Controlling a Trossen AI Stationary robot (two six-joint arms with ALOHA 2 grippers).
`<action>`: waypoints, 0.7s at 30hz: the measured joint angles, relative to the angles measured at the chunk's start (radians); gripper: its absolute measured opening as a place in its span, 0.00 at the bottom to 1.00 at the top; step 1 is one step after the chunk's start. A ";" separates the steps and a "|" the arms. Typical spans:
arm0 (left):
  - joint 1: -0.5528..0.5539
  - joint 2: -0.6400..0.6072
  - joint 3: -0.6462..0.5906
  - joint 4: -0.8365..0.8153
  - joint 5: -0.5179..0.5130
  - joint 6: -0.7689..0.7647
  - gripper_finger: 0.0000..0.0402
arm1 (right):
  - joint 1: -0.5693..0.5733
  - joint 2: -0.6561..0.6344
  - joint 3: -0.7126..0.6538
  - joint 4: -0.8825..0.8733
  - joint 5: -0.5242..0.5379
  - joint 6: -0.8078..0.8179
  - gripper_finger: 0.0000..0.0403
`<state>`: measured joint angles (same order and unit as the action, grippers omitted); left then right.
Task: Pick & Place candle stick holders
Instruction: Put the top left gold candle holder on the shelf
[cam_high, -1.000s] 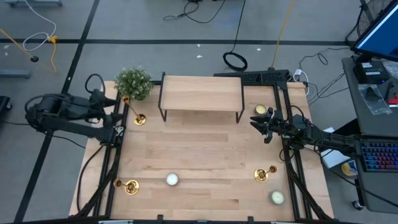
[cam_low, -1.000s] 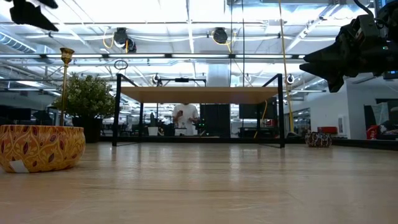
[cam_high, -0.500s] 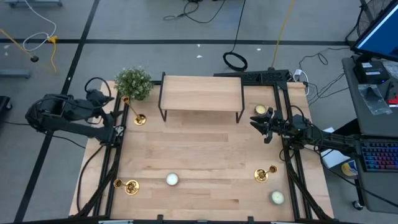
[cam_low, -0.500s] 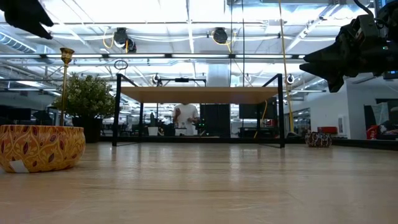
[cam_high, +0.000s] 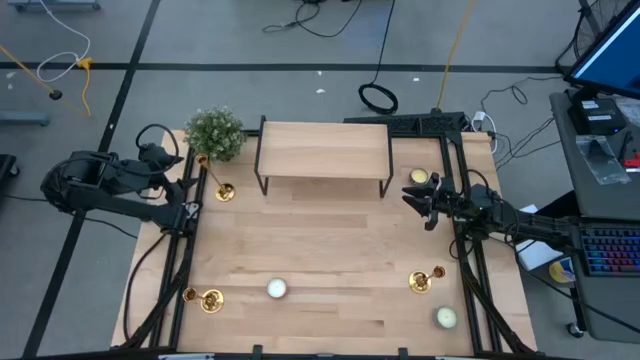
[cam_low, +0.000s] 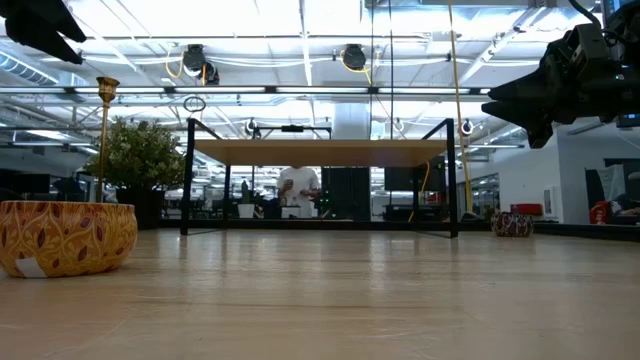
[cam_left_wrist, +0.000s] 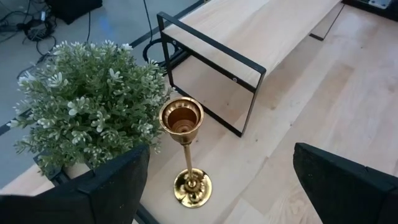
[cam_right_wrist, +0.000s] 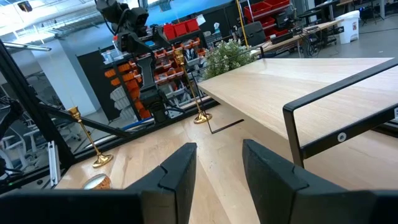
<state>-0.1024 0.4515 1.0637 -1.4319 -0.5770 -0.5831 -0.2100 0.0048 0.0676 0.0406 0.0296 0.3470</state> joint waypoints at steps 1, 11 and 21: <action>0.000 0.000 0.000 0.000 0.000 -0.002 0.97 | 0.000 0.000 0.000 0.000 0.000 0.000 0.31; 0.000 0.000 0.000 0.001 0.001 -0.001 0.97 | 0.000 0.000 0.000 0.000 0.000 0.000 0.31; 0.000 0.000 0.000 0.144 0.001 0.002 0.97 | 0.000 0.000 0.000 0.000 0.000 0.000 0.31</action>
<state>-0.1024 0.4515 1.0637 -1.2883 -0.5762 -0.5810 -0.2100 0.0048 0.0677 0.0406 0.0292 0.3470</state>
